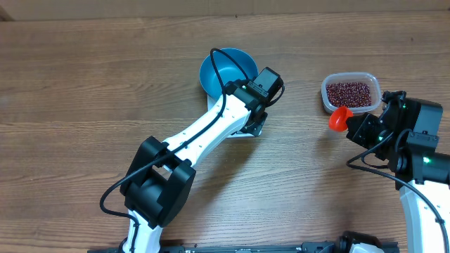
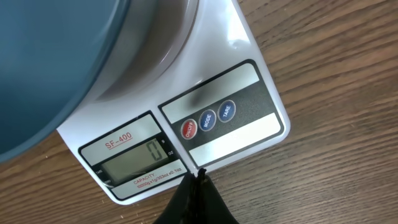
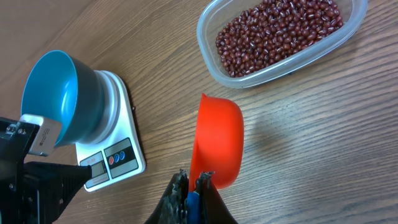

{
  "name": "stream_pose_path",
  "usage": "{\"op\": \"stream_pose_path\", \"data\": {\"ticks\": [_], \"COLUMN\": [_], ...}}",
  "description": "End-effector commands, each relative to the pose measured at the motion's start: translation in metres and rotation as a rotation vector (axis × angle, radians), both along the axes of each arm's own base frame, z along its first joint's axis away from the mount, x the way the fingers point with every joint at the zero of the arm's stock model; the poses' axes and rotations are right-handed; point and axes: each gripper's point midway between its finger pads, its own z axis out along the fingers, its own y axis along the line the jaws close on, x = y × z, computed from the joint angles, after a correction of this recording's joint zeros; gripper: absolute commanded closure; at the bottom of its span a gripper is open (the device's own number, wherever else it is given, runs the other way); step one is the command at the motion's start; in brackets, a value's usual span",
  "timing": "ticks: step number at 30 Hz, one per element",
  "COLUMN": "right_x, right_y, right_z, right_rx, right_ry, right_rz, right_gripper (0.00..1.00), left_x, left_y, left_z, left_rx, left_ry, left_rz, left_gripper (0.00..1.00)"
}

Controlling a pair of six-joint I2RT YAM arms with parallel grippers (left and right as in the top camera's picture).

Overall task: Scoop item into bowl and weigh 150g on scale
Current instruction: 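Move the left gripper down toward the scale's front buttons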

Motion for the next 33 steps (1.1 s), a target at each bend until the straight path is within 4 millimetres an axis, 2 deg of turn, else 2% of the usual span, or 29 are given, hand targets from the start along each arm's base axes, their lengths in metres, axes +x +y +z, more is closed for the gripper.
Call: {"op": "stream_pose_path", "data": {"ticks": [1, 33], "right_x": [0.006, 0.005], "right_y": [-0.003, -0.003], "right_z": [0.015, 0.014], "right_rx": [-0.012, -0.014], "right_ry": [-0.040, -0.036], "right_rz": [-0.004, -0.001], "right_gripper": [0.96, 0.96], "left_x": [0.003, 0.021], "left_y": [-0.004, -0.020], "left_z": [0.001, 0.007], "left_rx": [0.006, -0.061], "left_ry": [-0.018, -0.097], "left_rz": [-0.022, -0.022], "left_gripper": [0.96, 0.96]}}
